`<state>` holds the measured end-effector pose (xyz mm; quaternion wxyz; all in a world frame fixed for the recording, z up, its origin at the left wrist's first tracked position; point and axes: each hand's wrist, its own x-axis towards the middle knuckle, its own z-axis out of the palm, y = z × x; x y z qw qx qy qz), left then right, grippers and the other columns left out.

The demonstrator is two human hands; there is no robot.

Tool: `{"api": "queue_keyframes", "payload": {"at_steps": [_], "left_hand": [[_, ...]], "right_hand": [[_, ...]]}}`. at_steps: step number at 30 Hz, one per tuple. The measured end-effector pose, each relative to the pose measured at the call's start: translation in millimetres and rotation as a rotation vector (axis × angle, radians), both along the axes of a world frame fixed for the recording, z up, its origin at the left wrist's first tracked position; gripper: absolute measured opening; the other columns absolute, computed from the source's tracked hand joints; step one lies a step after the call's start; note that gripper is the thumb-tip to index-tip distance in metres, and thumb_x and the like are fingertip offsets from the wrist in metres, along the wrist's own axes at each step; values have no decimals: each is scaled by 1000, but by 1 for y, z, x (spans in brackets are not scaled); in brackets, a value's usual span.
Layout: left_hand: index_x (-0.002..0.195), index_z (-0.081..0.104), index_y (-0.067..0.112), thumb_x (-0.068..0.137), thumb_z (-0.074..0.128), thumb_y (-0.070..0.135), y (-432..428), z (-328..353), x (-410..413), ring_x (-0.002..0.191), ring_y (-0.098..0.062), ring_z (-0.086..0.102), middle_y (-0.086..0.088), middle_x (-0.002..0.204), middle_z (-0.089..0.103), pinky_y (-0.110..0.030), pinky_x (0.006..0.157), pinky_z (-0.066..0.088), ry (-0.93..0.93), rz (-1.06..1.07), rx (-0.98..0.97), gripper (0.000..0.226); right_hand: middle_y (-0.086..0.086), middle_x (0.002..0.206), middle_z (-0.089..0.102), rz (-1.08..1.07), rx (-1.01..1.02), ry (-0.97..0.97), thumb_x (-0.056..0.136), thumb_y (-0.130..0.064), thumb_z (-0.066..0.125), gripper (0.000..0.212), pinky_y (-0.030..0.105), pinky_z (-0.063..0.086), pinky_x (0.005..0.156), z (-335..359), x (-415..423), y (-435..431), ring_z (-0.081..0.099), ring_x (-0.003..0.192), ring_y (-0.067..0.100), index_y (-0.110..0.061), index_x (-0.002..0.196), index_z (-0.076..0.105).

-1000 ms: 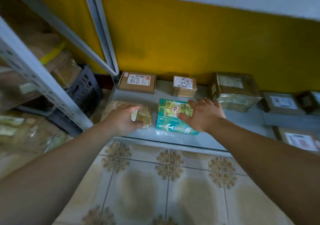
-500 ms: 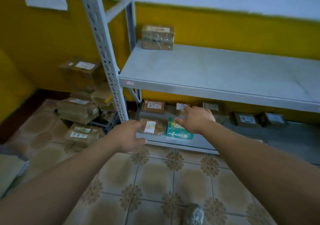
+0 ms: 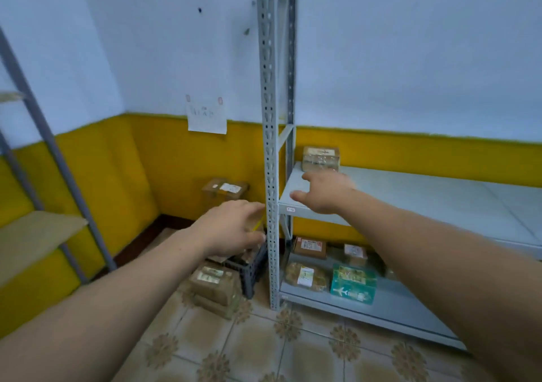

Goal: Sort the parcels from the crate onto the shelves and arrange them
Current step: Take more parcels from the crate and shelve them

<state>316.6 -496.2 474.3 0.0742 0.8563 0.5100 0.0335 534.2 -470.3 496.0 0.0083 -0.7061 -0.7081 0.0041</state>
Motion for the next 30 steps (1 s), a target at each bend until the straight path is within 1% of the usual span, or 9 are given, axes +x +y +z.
{"api": "queue_keyframes", "payload": {"at_steps": [5,8,11,14,18,21,23,26,30], "left_hand": [[151,25,33,89,57,56,-22,29,-27,139,-17,34,7,153,35,-37,110,36,49,87,60,73],[151,24,34,90,56,56,-30,32,-40,138,-19,35,5,152,37,-38,109,37,84,133,85,72],[151,24,34,91,54,56,-35,27,-59,137,-20,36,4,151,37,-39,108,38,113,175,55,71],[151,25,33,90,54,56,-29,18,-85,134,-19,39,4,148,41,-39,106,40,144,203,35,70],[151,24,34,91,53,57,-5,4,-132,132,-21,42,3,149,40,-41,104,42,125,255,-19,71],[151,25,33,91,54,54,19,-6,-172,131,-20,43,3,149,40,-40,104,42,83,279,-46,69],[150,26,33,92,55,52,36,-11,-198,131,-19,43,4,149,40,-37,103,43,54,277,-57,68],[151,25,33,91,55,53,64,-20,-239,132,-18,41,4,148,41,-37,104,42,61,250,-67,69],[152,24,31,92,55,51,103,-30,-282,137,-19,37,2,153,35,-37,107,39,56,234,-124,70]], "right_hand": [[7,152,44,128,56,-1,95,-69,37,74,45,47,98,36,-27,3,47,134,30,-22,152,34],[7,152,44,180,73,6,95,-69,37,74,46,49,99,42,-44,12,46,135,30,-22,152,33],[7,152,44,213,15,40,95,-69,38,73,47,48,102,36,-66,15,46,135,30,-22,152,33],[6,151,45,246,-15,21,96,-66,39,71,45,46,102,27,-92,23,46,135,29,-22,152,33],[5,152,44,255,-36,8,96,-65,41,70,44,46,104,21,-128,46,46,135,28,-23,152,34],[5,151,45,243,-37,7,96,-65,42,69,44,47,103,13,-160,72,47,134,28,-23,151,36],[6,149,47,226,-44,19,96,-64,42,68,43,47,101,8,-185,91,48,132,29,-22,150,37],[6,145,51,201,-60,40,96,-64,42,67,42,50,96,-5,-224,120,51,128,28,-22,148,39],[5,142,54,193,-96,46,97,-63,41,65,39,51,92,-29,-266,150,54,124,26,-23,148,40]]}}
